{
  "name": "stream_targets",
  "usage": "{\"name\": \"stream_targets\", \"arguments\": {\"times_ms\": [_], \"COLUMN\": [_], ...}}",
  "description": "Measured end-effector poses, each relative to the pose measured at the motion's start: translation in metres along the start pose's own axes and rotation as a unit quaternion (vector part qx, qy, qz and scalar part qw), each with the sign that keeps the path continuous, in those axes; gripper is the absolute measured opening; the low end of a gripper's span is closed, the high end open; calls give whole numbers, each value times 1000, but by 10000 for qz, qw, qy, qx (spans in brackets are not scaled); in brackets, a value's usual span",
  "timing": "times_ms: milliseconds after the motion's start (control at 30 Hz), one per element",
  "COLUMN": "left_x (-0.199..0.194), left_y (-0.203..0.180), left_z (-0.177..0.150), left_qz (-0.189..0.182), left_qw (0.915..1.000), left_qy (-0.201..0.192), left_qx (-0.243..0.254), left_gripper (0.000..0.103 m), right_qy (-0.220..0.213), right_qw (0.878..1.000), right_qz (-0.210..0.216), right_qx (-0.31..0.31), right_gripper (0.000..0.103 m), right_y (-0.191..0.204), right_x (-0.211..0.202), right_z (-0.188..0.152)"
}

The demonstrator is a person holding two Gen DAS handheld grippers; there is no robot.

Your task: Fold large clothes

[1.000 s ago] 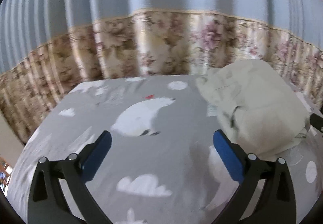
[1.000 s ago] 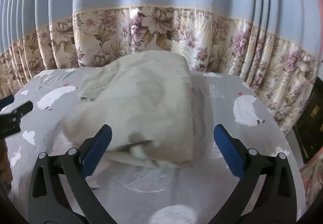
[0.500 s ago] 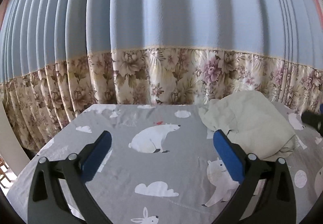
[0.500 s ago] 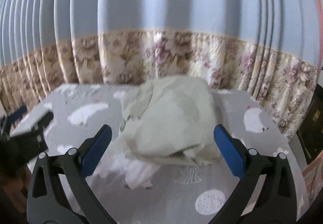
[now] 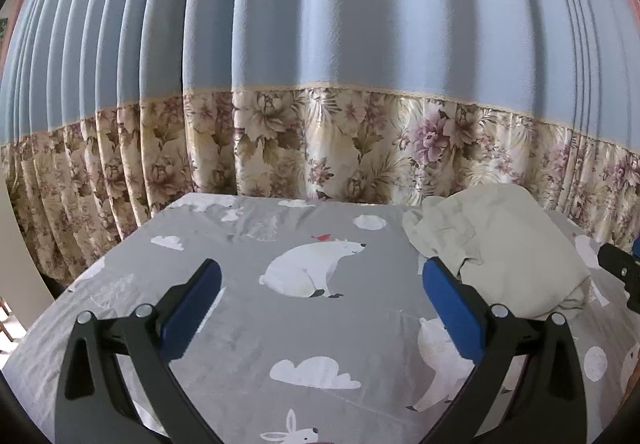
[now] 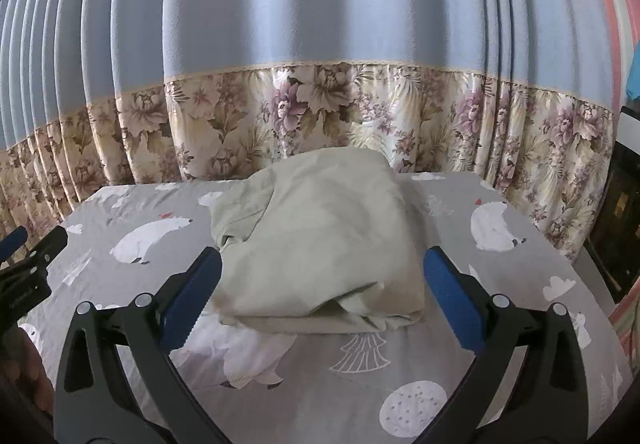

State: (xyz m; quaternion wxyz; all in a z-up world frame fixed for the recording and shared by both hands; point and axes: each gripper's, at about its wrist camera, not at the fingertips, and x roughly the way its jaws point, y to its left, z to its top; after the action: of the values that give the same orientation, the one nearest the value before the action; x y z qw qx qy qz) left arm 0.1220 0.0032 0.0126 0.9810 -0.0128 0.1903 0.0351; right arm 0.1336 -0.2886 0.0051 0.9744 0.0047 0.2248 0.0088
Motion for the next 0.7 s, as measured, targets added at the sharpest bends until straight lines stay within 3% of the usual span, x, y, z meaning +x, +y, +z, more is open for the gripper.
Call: {"name": "stream_targets", "arguments": {"times_ms": [700], "left_x": [8], "left_y": [-2], "left_z": [-8], "left_qz": [108], "left_qw": [9997], "left_qy": [149], "left_qx": [189], "left_gripper": [101], "right_qy": [32], "right_qw": [9998], "right_qz": [106], "right_qx": [-186], "right_gripper": [100], "right_y": [8], "right_x": [5], "right_z": [-9]}}
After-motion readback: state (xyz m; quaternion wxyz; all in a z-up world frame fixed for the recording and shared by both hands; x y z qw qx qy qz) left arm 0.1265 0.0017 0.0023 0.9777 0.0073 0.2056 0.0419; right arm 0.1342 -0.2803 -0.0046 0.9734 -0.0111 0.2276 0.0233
